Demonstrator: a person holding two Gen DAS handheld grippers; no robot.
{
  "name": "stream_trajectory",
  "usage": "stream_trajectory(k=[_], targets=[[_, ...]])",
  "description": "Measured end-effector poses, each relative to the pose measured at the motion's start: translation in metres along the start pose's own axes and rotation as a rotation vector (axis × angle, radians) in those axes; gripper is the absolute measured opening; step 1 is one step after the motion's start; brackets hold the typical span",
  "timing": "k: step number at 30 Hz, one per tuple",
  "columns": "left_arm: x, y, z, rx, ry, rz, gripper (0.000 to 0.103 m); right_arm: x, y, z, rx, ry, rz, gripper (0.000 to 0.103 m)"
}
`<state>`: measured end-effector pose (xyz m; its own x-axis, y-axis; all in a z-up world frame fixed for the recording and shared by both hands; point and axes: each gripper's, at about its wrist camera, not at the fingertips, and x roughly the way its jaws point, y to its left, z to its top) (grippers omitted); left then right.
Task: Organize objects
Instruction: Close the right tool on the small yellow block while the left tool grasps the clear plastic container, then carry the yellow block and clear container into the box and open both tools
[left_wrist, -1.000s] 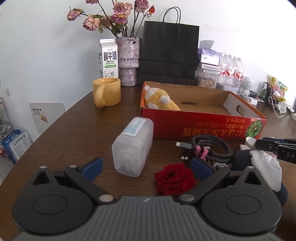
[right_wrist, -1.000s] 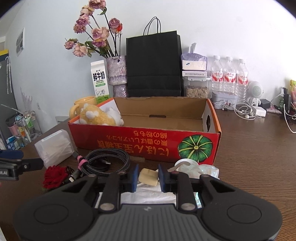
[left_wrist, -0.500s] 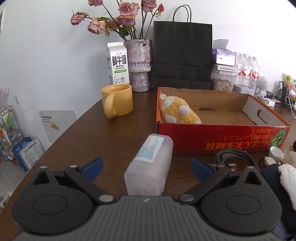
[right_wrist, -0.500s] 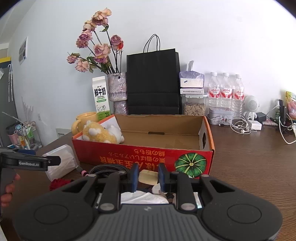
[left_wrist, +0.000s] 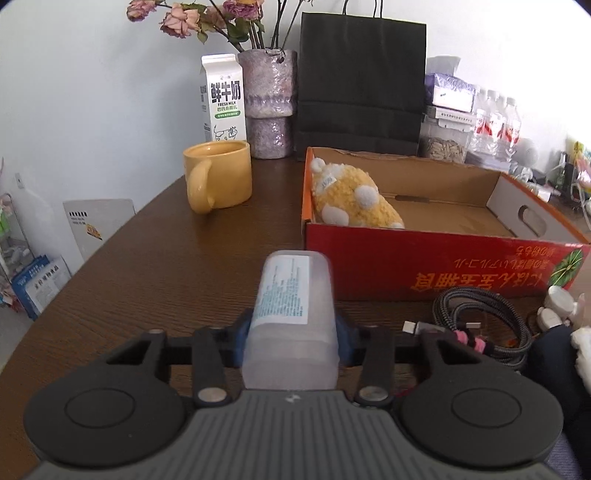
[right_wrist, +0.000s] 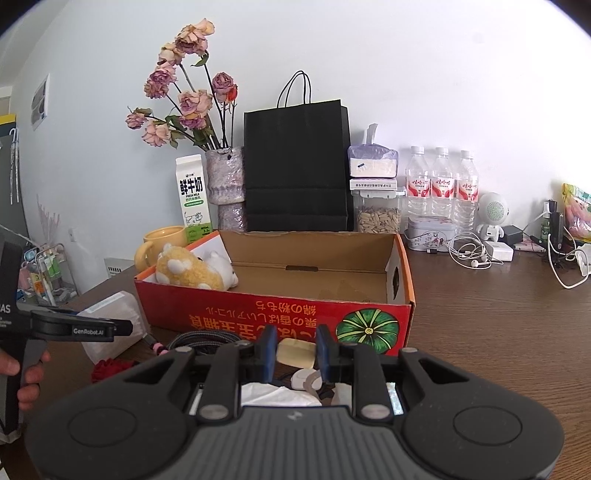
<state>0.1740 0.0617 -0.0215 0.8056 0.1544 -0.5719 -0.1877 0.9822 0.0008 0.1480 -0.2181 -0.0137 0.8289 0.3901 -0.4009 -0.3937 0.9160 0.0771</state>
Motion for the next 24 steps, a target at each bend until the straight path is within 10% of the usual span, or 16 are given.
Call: stream_trajectory(k=[24], targets=[[-0.056,-0.026,0.04,-0.025,-0.238,-0.073,0.043,0.012,0.002,0.027,-0.035,-0.065,0.0,0.021]])
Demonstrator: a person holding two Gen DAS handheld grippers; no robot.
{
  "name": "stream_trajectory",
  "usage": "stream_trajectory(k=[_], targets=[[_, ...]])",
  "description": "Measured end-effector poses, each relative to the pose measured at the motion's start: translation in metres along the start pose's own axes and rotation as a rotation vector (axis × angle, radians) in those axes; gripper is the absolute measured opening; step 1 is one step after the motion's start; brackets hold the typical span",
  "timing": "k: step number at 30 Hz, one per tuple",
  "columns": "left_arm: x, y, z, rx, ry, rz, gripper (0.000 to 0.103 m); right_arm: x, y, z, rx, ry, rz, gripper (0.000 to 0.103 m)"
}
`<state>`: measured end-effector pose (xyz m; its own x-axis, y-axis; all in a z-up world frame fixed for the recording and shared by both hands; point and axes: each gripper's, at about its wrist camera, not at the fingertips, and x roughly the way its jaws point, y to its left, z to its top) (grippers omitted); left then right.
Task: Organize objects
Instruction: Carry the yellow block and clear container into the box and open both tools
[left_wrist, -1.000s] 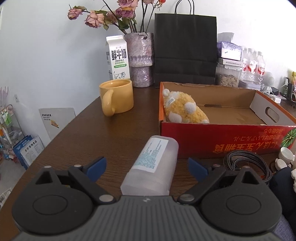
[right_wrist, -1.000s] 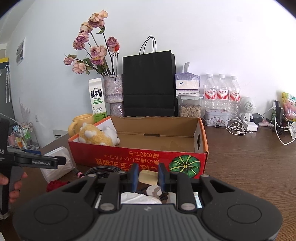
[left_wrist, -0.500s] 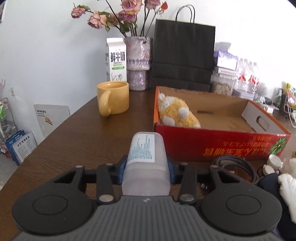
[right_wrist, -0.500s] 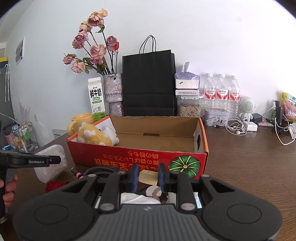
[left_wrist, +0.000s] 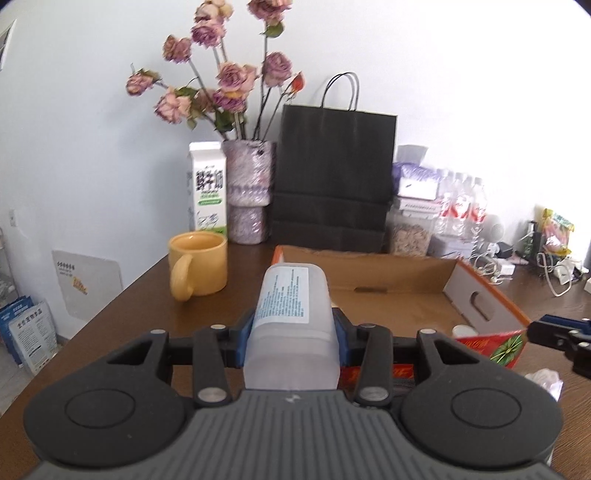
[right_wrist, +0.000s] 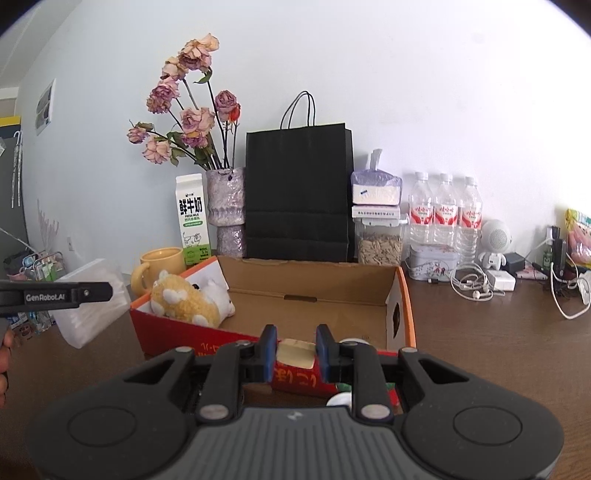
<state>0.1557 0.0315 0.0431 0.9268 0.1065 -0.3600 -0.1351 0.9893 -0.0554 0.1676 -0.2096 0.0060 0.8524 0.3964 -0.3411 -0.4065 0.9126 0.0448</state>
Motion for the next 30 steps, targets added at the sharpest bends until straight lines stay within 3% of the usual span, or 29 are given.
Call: stream_trajectory(k=[11,21,30], targets=[[0.027,-0.042,0.022,0.012,-0.031,-0.087,0.043,0.031,0.004,0.028,-0.056,-0.033,0.011,0.021],[0.075,-0.061,0.037,0.006,-0.021,-0.091,0.043,0.087,-0.004,0.049,-0.079,-0.016,0.005,0.021],[0.129,-0.059,0.037,0.028,0.051,-0.091,0.043,0.129,-0.012,0.04,-0.052,0.064,0.005,0.021]])
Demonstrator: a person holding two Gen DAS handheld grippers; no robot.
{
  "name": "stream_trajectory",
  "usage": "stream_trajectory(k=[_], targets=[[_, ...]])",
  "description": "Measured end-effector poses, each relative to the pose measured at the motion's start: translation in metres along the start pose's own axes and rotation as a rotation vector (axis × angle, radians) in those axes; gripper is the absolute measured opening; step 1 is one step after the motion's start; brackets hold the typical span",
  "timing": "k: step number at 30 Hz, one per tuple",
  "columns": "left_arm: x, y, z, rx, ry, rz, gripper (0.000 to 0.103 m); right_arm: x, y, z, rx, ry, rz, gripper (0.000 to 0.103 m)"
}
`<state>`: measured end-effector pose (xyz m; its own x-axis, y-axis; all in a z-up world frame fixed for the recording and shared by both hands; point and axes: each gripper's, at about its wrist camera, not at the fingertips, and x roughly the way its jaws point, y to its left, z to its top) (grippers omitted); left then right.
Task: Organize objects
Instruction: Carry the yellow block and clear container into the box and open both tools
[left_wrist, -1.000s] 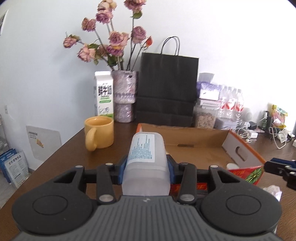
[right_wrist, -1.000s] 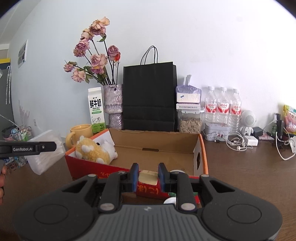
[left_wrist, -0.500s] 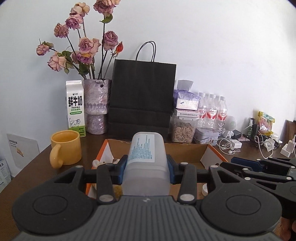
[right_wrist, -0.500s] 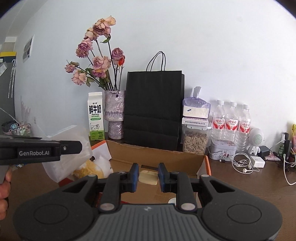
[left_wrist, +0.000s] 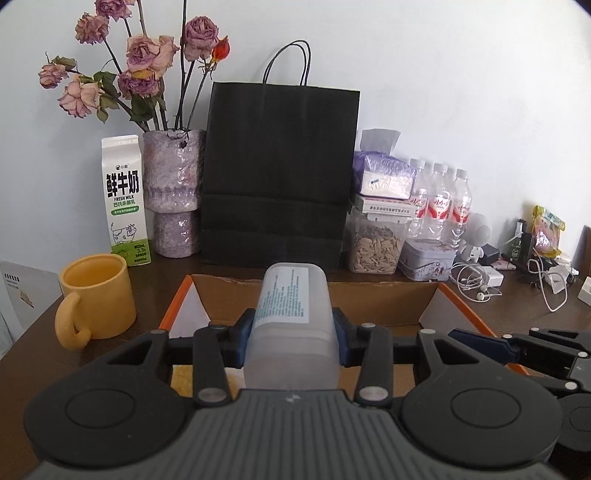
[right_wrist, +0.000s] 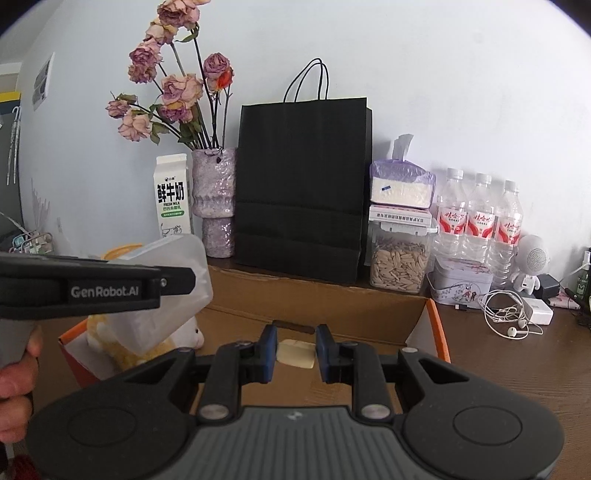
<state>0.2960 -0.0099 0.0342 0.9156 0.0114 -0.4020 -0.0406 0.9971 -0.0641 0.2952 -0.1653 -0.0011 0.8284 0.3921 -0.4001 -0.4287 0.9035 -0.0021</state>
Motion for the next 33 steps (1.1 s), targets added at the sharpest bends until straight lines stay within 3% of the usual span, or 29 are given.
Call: stream_trajectory(k=[10,12,14,16,17,33], targets=[[0.011,-0.003,-0.009,0.032,0.04,0.008,0.043,0.016,-0.002,-0.012,0.003,0.078,-0.018,0.022],[0.005,-0.003,-0.008,0.036,0.013,0.019,0.059,0.015,-0.002,-0.012,0.005,0.077,-0.027,0.035],[-0.001,-0.004,-0.007,0.037,-0.018,0.032,0.103,0.013,-0.004,-0.011,0.013,0.073,-0.038,0.073],[-0.006,-0.005,-0.006,0.039,-0.053,0.053,0.103,0.012,-0.005,-0.011,0.017,0.065,-0.052,0.094],[-0.007,-0.005,-0.005,0.039,-0.056,0.053,0.103,0.011,-0.005,-0.01,0.017,0.063,-0.057,0.098],[-0.02,-0.004,0.0,0.02,-0.071,0.053,0.103,-0.008,-0.002,-0.004,0.0,-0.005,-0.075,0.103]])
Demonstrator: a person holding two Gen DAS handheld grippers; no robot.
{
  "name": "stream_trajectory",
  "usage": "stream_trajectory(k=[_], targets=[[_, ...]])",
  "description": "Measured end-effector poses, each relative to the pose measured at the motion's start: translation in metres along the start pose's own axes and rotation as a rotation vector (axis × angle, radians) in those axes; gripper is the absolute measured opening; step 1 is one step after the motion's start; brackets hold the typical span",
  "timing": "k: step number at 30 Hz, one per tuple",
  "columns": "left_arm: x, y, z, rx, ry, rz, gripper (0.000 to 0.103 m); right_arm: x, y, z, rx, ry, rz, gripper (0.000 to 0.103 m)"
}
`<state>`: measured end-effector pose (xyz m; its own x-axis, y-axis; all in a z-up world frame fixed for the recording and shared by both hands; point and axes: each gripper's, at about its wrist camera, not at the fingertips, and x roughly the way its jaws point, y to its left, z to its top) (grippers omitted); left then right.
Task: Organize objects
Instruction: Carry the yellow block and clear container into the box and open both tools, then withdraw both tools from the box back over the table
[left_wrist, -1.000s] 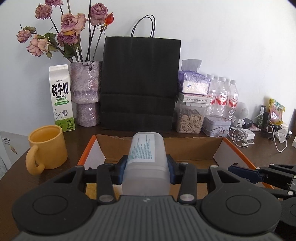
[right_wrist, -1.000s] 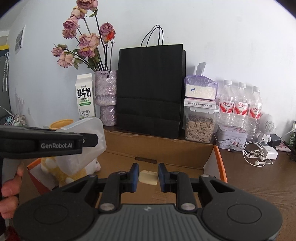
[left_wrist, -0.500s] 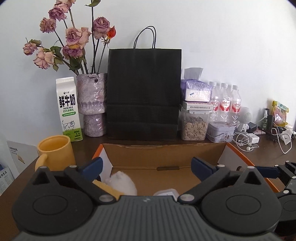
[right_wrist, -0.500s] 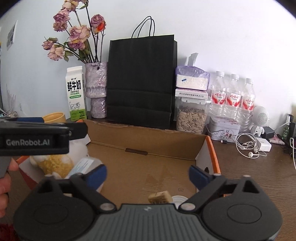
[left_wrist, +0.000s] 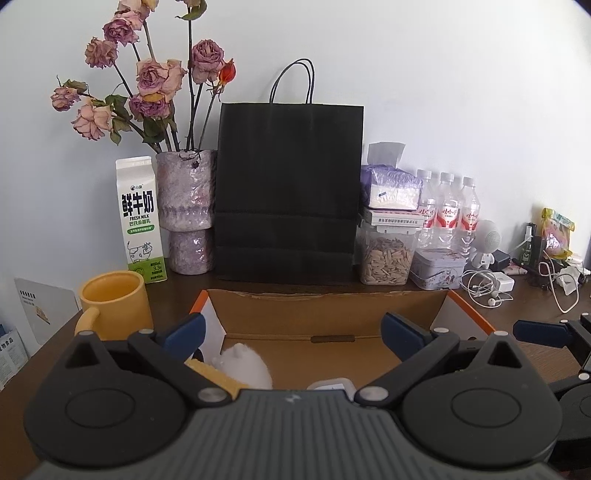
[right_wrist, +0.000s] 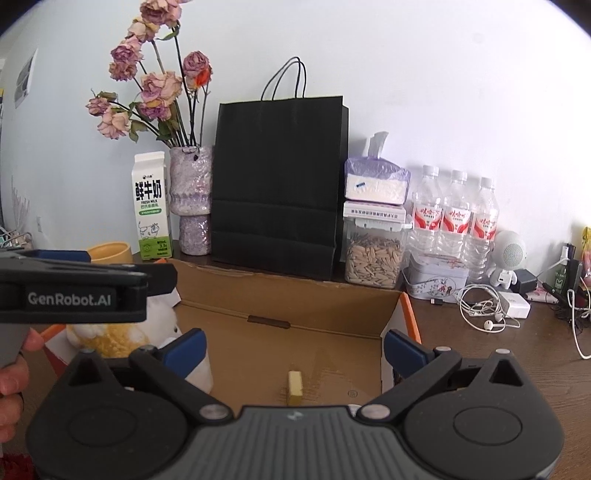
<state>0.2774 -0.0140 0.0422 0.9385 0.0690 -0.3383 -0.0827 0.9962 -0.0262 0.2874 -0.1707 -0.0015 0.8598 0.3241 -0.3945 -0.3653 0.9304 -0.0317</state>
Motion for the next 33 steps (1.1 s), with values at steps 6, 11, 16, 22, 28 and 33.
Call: stream_trajectory(k=[6,11,16,22,28,33], targets=[[-0.024,0.006,0.004,-0.013,-0.028,0.004,0.103,-0.018,0.005,0.002,-0.02,-0.024,0.012,0.103],[-0.042,0.014,0.002,-0.018,-0.02,0.017,0.103,-0.036,0.011,-0.002,-0.034,-0.023,0.016,0.103],[-0.064,0.02,-0.001,-0.01,-0.012,0.021,0.103,-0.057,0.018,-0.01,-0.039,-0.02,0.015,0.103],[-0.094,0.029,-0.008,-0.004,-0.012,0.035,0.103,-0.085,0.021,-0.022,-0.017,-0.022,0.016,0.103],[-0.125,0.038,-0.02,-0.01,-0.001,0.059,0.103,-0.111,0.018,-0.036,0.005,-0.011,0.013,0.103],[-0.147,0.044,-0.034,-0.006,0.018,0.07,0.103,-0.135,0.016,-0.047,0.021,-0.011,0.012,0.103]])
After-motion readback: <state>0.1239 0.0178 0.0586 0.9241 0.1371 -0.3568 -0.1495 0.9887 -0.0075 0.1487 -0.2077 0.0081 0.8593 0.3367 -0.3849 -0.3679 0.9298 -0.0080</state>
